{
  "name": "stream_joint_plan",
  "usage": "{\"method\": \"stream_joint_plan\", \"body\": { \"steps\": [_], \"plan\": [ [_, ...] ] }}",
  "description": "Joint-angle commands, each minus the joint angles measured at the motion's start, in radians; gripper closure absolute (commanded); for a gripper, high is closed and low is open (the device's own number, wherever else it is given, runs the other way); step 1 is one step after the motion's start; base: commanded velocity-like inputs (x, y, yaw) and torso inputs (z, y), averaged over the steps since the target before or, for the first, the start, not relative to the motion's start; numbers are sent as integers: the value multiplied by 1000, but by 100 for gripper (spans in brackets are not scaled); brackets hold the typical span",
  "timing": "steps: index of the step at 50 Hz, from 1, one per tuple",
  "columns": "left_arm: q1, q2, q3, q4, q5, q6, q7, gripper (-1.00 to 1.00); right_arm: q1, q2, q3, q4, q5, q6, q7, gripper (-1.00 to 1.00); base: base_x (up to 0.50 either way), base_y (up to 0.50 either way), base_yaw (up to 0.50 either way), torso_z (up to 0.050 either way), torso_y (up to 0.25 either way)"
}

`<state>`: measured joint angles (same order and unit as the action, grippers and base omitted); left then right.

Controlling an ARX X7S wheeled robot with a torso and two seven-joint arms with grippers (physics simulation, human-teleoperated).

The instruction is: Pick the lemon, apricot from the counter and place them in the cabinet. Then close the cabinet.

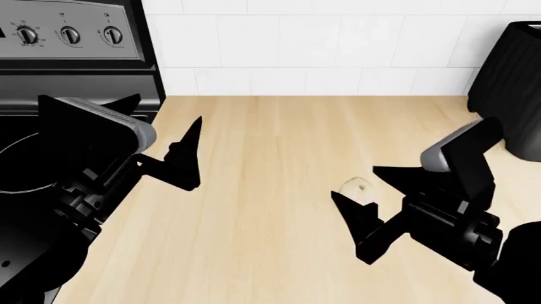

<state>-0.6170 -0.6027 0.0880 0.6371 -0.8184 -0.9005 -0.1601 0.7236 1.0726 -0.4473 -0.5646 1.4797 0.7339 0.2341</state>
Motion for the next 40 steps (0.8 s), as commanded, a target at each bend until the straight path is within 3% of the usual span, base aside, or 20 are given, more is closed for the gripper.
{"method": "stream_joint_plan", "body": {
  "steps": [1, 40],
  "plan": [
    [3, -2, 4, -6, 4, 9, 3, -100, -23, -10, -13, 24, -46, -9, -3, -100, 0, 0, 0, 0, 0],
    [13, -10, 4, -11, -2, 25, 0, -100, 73, -102, -79, 179, -146, 67, 17, -100, 0, 0, 0, 0, 0]
  ]
}}
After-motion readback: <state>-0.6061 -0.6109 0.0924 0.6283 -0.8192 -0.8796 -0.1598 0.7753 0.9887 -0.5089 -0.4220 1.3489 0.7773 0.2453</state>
